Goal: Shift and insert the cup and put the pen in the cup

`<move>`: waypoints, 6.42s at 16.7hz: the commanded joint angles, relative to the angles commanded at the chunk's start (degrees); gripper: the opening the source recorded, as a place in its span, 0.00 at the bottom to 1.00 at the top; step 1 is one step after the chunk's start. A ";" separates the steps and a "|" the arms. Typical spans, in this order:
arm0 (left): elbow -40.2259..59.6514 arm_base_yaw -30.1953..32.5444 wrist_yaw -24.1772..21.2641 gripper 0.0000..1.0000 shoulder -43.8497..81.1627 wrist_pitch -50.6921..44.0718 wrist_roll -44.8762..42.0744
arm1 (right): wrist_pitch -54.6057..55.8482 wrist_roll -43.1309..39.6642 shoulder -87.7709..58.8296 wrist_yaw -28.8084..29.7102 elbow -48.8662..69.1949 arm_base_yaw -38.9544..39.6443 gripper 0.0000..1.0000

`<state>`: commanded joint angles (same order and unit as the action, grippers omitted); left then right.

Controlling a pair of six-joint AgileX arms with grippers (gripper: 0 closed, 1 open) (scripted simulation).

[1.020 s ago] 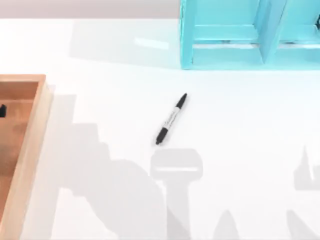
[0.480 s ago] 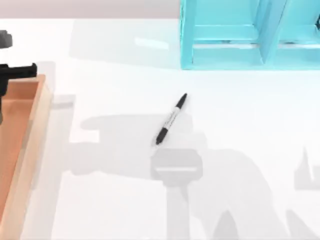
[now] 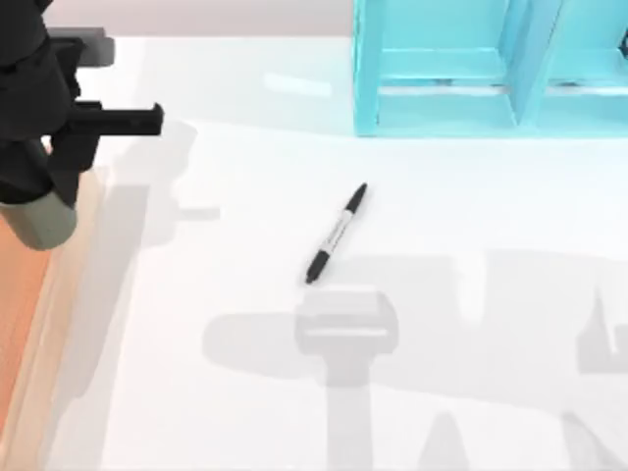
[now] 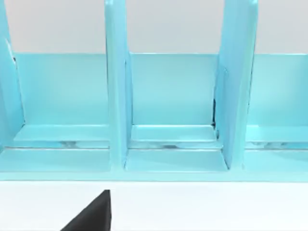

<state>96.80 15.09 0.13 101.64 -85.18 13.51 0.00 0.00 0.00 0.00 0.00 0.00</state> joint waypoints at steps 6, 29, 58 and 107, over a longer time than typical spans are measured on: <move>-0.04 0.70 -0.04 0.00 1.26 1.11 0.85 | 0.00 0.00 0.00 0.00 0.00 0.00 1.00; -7.39 11.67 0.49 0.00 16.94 24.57 11.66 | 0.00 0.00 0.00 0.00 0.00 0.00 1.00; 5.56 12.11 0.48 1.00 18.24 12.31 11.95 | 0.00 0.00 0.00 0.00 0.00 0.00 1.00; 23.95 24.85 12.00 0.77 46.41 25.22 -2.25 | 0.00 0.00 0.00 0.00 0.00 0.00 1.00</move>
<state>120.75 39.93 12.13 148.05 -59.96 11.26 0.00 0.00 0.00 0.00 0.00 0.00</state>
